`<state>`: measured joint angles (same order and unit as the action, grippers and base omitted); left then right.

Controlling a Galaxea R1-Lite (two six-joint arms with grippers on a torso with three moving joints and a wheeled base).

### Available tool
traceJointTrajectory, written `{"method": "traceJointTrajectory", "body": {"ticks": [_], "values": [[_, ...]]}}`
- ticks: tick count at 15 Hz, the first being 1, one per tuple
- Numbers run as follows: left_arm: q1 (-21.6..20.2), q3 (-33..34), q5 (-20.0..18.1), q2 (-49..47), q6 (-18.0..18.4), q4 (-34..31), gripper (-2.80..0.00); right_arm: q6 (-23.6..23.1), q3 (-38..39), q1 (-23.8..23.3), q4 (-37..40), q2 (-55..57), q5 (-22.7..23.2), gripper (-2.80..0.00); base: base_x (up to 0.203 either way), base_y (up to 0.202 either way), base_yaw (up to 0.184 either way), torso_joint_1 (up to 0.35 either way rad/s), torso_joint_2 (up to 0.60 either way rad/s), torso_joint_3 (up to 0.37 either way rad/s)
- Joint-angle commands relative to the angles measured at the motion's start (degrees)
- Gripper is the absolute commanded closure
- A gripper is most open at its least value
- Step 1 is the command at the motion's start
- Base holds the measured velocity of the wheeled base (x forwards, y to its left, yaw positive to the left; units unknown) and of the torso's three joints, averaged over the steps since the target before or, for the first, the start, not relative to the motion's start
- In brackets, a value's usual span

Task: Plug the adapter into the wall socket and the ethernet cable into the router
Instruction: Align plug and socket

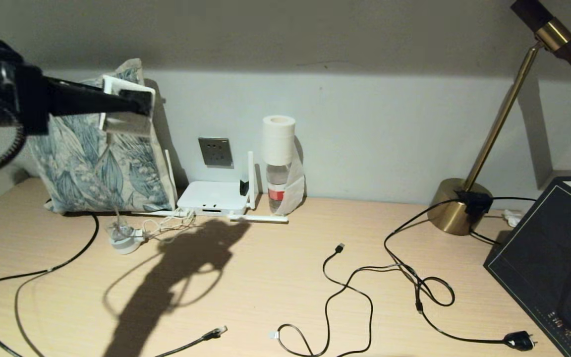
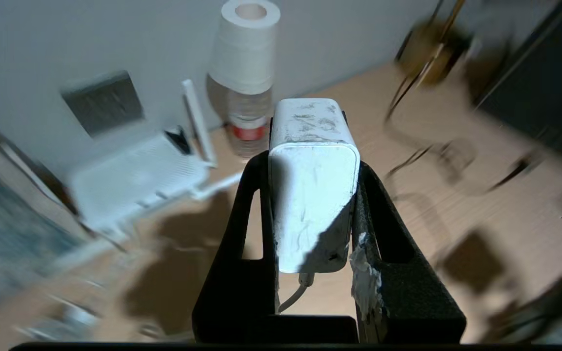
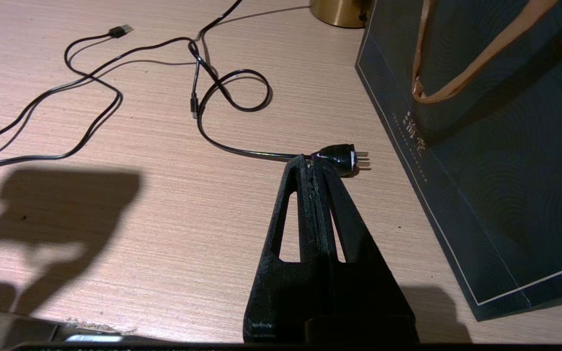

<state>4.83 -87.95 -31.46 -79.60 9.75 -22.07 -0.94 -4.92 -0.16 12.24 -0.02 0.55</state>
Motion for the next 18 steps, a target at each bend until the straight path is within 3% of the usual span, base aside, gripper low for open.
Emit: {"method": "traceJointTrajectory", "body": {"ticks": [1,2,5,6,8,9,12,14,18], "values": [[-1.0,6.1,0.0,6.4,-27.1,5.0,0.00,0.0,0.0,0.0,0.1,0.0,0.1,0.00,0.000,0.000,0.000,0.000,0.00,0.000],[-1.2,11.1,0.0,7.0,-29.2,10.5,0.00,0.0,0.0,0.0,0.1,0.0,0.1,0.00,0.000,0.000,0.000,0.000,0.00,0.000],[-1.4,30.6,0.4,7.8,-30.4,34.3,0.00,0.0,0.0,0.0,0.1,0.0,0.1,0.00,0.000,0.000,0.000,0.000,0.00,0.000],[-1.4,37.3,1.3,7.1,-29.5,43.5,0.00,0.0,0.0,0.0,0.1,0.0,0.1,0.00,0.000,0.000,0.000,0.000,0.00,0.000],[-1.2,46.4,8.1,2.5,-24.7,55.8,0.00,0.0,0.0,0.0,0.1,0.0,0.1,0.00,0.000,0.000,0.000,0.000,0.00,0.000],[-1.1,48.5,12.0,-0.5,-23.0,61.1,0.00,0.0,0.0,0.0,0.1,0.0,0.1,0.00,0.000,0.000,0.000,0.000,0.00,0.000],[-1.5,52.6,17.1,-9.0,-18.9,81.7,0.00,0.0,0.0,0.0,0.1,0.0,0.1,0.00,0.000,0.000,0.000,0.000,0.00,0.000],[-1.1,54.2,19.8,-15.5,-14.2,91.6,0.00,0.0,0.0,0.0,0.1,0.0,0.0,0.00,0.000,0.000,0.000,0.000,0.00,0.000],[1.0,55.1,25.3,-26.8,-10.8,107.1,0.00,0.0,0.0,0.0,0.1,0.0,0.0,0.00,0.000,0.000,0.000,0.000,0.00,0.000]]}}
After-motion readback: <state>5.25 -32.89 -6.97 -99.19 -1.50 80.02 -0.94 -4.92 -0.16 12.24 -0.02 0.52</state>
